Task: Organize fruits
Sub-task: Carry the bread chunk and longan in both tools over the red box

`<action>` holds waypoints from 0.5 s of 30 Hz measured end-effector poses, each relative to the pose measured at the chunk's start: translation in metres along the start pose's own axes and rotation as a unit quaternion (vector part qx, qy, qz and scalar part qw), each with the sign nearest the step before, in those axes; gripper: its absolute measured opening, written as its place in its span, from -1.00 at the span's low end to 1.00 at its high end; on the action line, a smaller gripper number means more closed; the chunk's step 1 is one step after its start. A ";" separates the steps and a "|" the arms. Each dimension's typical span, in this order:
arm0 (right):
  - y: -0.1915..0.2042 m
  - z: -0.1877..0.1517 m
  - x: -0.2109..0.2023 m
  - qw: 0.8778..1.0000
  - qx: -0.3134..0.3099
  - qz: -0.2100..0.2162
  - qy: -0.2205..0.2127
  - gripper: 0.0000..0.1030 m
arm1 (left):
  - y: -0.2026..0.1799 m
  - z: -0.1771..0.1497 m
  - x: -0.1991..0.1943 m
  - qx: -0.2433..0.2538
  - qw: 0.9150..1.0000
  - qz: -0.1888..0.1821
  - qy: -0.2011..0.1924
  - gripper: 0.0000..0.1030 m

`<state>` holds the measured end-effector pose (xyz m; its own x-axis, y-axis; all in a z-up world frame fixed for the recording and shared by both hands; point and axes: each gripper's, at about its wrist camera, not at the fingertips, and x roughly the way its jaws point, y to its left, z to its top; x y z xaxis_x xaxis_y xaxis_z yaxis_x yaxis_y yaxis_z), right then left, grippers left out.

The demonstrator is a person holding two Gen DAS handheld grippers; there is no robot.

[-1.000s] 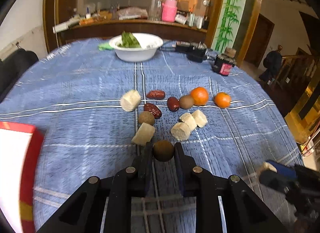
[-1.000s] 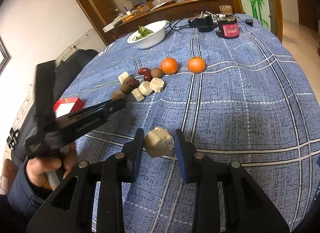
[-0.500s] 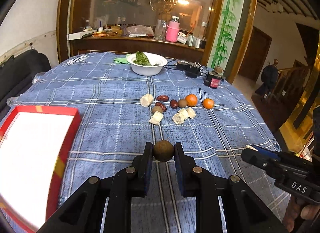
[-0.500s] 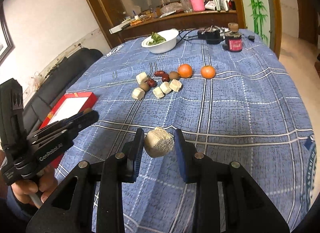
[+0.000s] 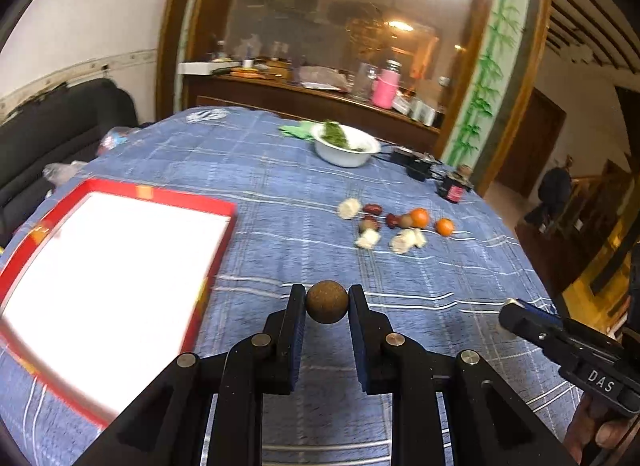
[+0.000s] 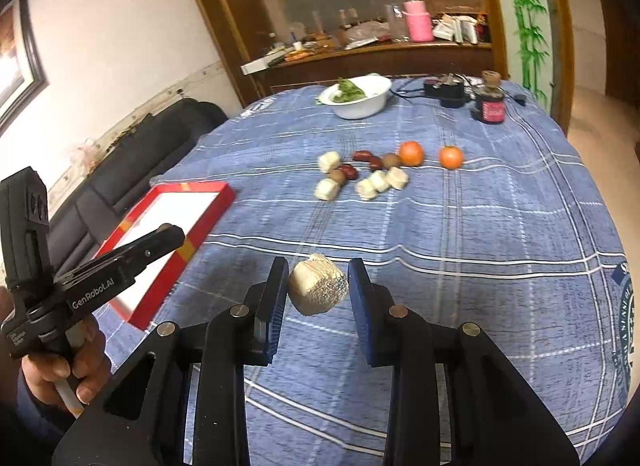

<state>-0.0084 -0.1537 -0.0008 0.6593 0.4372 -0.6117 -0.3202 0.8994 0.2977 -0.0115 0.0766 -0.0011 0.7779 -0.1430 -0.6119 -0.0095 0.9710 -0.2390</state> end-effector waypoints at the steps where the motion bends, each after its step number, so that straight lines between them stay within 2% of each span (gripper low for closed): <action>1: 0.004 -0.001 0.000 1.000 -0.004 0.004 -0.003 -0.43 | 0.005 -0.002 -0.002 -0.006 1.000 0.010 0.001 -0.60; 8: 0.023 -0.002 0.016 0.999 -0.026 0.020 0.003 -0.42 | 0.039 -0.014 -0.012 -0.044 0.998 0.048 0.003 -0.60; 15: 0.040 0.001 0.038 0.998 -0.051 0.018 0.020 -0.42 | 0.064 -0.017 -0.017 -0.066 0.996 0.067 -0.001 -0.61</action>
<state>0.0042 -0.1015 -0.0113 0.6190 0.4675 -0.6311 -0.4122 0.8774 0.2456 -0.0355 0.1377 -0.0186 0.7648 -0.0139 -0.6441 -0.1958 0.9475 -0.2530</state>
